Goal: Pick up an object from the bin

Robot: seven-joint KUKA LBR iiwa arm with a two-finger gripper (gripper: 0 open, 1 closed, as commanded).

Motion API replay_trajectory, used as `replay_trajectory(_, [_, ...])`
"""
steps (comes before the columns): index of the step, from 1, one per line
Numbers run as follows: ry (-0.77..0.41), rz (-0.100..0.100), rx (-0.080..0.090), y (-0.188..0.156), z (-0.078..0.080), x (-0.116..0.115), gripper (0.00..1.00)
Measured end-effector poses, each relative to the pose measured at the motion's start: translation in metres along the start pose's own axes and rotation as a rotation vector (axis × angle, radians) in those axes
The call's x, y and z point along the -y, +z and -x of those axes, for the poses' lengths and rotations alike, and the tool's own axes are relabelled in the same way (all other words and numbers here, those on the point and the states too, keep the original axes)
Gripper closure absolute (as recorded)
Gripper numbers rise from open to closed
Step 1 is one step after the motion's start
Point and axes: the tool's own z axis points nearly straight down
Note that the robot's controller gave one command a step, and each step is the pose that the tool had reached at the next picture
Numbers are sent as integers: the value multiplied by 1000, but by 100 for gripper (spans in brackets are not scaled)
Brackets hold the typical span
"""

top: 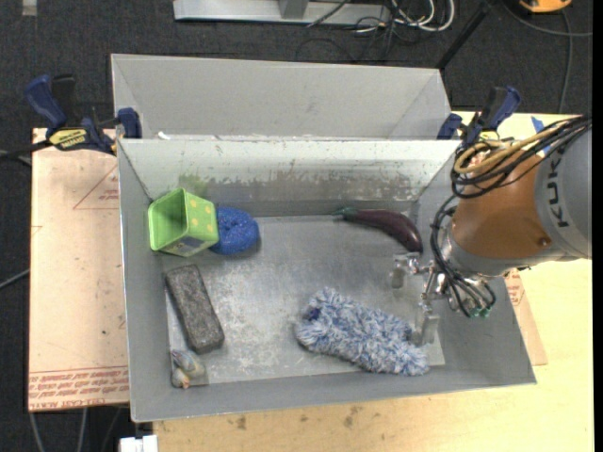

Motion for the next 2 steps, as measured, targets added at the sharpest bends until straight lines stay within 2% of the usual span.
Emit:
replay_trajectory(1, [-186,0,-5,17,2,-31,0])
replay_trajectory(2, [-220,0,-4,16,-2,-70,0])
